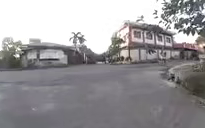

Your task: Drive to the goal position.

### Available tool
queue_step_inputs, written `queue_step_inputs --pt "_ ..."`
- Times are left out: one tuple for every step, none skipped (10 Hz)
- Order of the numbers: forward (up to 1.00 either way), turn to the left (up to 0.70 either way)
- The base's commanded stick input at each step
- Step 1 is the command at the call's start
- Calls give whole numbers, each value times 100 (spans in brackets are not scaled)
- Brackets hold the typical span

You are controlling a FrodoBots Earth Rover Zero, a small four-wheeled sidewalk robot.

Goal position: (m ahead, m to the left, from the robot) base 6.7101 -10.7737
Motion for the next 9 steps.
queue_step_inputs --pt "100 4" --pt "100 4" --pt "100 4" --pt "100 4" --pt "100 4" --pt "100 4" --pt "100 4" --pt "100 4" --pt "100 4"
